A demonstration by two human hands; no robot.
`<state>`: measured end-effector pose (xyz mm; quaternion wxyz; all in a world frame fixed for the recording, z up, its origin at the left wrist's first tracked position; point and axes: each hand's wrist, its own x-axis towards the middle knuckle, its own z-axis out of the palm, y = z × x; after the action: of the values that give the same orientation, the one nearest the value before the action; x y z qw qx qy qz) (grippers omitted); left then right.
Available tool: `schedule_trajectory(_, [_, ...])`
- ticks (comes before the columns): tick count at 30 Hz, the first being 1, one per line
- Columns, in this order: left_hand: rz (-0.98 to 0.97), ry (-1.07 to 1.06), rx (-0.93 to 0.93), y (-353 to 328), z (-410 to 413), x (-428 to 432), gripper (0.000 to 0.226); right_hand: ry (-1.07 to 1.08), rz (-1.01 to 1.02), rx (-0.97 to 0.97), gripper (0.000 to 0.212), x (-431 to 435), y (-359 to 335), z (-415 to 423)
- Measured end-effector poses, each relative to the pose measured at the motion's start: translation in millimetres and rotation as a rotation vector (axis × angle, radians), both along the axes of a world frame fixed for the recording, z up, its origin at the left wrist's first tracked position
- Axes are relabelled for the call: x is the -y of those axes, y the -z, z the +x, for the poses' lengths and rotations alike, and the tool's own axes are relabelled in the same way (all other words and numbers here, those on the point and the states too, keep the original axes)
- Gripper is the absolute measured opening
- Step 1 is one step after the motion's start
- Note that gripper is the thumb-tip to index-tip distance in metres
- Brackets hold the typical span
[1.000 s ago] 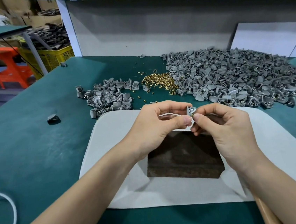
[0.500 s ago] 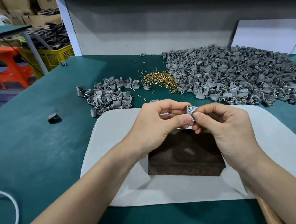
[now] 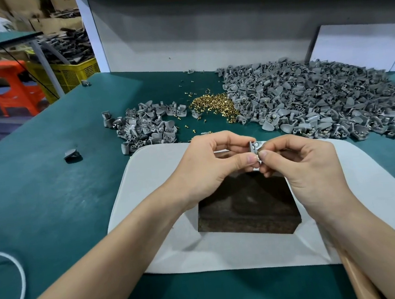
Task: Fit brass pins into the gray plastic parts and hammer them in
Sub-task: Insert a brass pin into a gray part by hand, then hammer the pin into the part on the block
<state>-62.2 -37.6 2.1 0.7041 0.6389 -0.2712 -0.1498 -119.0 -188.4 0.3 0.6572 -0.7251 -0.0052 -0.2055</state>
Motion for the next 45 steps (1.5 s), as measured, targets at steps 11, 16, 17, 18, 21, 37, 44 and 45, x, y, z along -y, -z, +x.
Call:
schedule_trajectory(11, [0.010, 0.008, 0.039, 0.0, 0.0, -0.7, 0.020, -0.016, -0.028, 0.002, 0.015, 1.2, 0.8, 0.7])
schedule_trajectory(16, [0.002, 0.016, 0.038, 0.6, -0.2, -0.2, 0.021, -0.021, -0.057, 0.006, 0.016, 2.1, 1.0, 0.6])
schedule_trajectory(17, [-0.003, 0.017, 0.035, 0.7, -0.3, 0.0, 0.021, -0.025, -0.070, 0.007, 0.016, 2.6, 0.6, 0.9])
schedule_trajectory(18, [-0.006, 0.018, 0.033, 0.7, -0.3, 0.1, 0.021, -0.026, -0.085, 0.010, 0.016, 2.8, 0.3, 1.1])
schedule_trajectory(21, [-0.011, 0.018, 0.030, 1.2, -0.2, 0.5, 0.021, -0.022, -0.122, 0.022, 0.016, 3.1, -0.1, 1.5])
schedule_trajectory(37, [-0.025, 0.005, 0.021, 2.5, 0.6, 1.2, 0.022, -0.033, -0.103, 0.028, 0.017, 3.4, 1.3, 1.9])
schedule_trajectory(44, [-0.043, 0.006, 0.006, 1.0, -0.9, 1.5, 0.024, -0.039, -0.092, 0.026, 0.017, 3.2, 0.2, 0.5])
schedule_trajectory(45, [-0.042, 0.007, 0.010, 0.7, -1.5, 1.8, 0.024, -0.039, -0.094, 0.022, 0.017, 3.4, 0.2, 0.4])
